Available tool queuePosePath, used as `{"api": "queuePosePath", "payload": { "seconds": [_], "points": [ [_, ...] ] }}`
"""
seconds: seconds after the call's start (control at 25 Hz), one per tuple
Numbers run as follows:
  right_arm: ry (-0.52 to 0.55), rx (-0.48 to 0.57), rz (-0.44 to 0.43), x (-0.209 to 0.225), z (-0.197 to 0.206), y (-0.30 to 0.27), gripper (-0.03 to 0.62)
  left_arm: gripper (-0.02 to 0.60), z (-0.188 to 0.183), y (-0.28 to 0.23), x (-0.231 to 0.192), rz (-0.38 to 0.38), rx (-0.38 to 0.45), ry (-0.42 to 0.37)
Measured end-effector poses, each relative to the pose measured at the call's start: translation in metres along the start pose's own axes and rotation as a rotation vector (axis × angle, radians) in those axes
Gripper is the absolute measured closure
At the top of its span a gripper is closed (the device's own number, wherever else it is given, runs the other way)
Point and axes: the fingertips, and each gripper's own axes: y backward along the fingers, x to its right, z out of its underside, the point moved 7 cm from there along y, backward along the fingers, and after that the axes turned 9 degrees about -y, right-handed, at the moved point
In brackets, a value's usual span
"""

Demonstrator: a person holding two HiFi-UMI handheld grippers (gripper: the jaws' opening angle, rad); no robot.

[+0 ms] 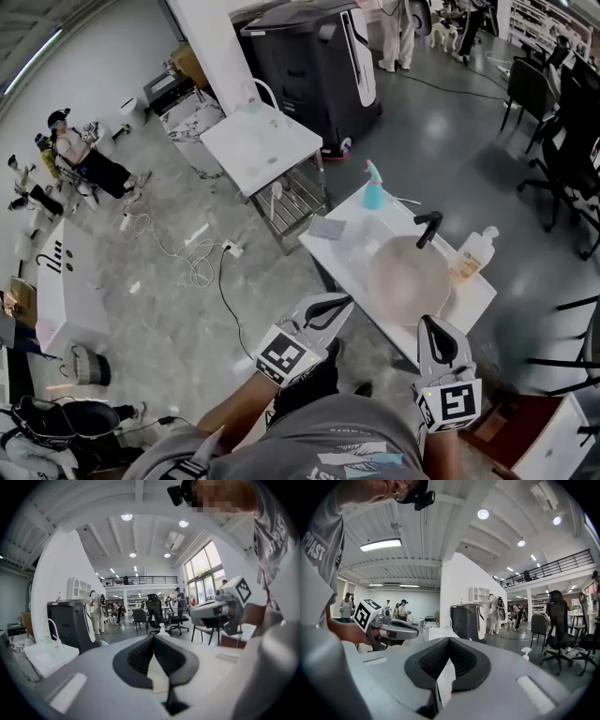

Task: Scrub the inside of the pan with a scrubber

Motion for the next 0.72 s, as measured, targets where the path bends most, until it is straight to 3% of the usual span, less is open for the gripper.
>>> {"api": "queuePosePath", "payload": {
  "seconds": [0.32,0.72],
  "points": [
    [0.002,-0.007,0.07,0.011,-0.013,-0.039,0.592,0.58,0.007,-0.041,-0.056,0.051,0.012,-0.022],
    [0.012,-0.038,0.113,0.004,-0.022,-0.122,0.592,0.58,0.048,-0.062,-0.156,0.036,-0.011,-0.028]
  ]
}}
